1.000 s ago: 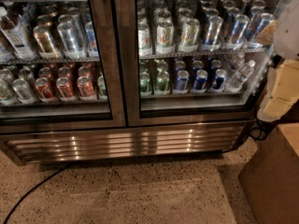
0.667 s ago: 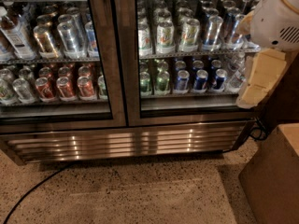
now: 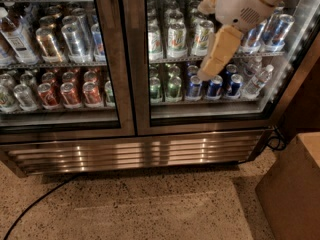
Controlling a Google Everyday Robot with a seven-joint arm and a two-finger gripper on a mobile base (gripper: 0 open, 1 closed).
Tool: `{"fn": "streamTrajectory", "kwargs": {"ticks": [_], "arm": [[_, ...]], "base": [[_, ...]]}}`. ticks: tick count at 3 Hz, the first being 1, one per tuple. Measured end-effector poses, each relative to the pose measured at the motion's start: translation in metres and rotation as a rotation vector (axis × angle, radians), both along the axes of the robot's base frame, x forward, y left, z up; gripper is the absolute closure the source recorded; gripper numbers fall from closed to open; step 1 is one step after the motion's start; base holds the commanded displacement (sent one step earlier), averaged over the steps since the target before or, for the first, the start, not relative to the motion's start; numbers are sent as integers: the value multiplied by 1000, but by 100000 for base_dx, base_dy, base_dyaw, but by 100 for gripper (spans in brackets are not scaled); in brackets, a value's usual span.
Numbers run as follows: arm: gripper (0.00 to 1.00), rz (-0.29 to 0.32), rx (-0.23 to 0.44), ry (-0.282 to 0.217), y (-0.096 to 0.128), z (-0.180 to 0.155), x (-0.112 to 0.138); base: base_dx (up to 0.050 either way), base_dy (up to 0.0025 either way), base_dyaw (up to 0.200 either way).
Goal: Open right fridge door
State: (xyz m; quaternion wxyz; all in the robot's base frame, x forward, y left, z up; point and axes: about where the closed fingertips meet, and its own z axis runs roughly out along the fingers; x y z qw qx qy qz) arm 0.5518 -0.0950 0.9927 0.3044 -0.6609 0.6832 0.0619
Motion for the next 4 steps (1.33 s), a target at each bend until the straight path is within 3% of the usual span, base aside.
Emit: {"fn": "streamTrajectory", "kwargs": {"ticks": [1, 2, 3, 4], "arm": [[0, 51, 218, 41, 32, 3, 25], [0, 84, 389, 120, 59, 7, 28], [0, 115, 388, 133, 78, 16, 18], [0, 116, 387, 132, 78, 17, 18]], "base": [[0, 0, 0], [0, 0, 0], [0, 0, 0], [0, 0, 0]]}}
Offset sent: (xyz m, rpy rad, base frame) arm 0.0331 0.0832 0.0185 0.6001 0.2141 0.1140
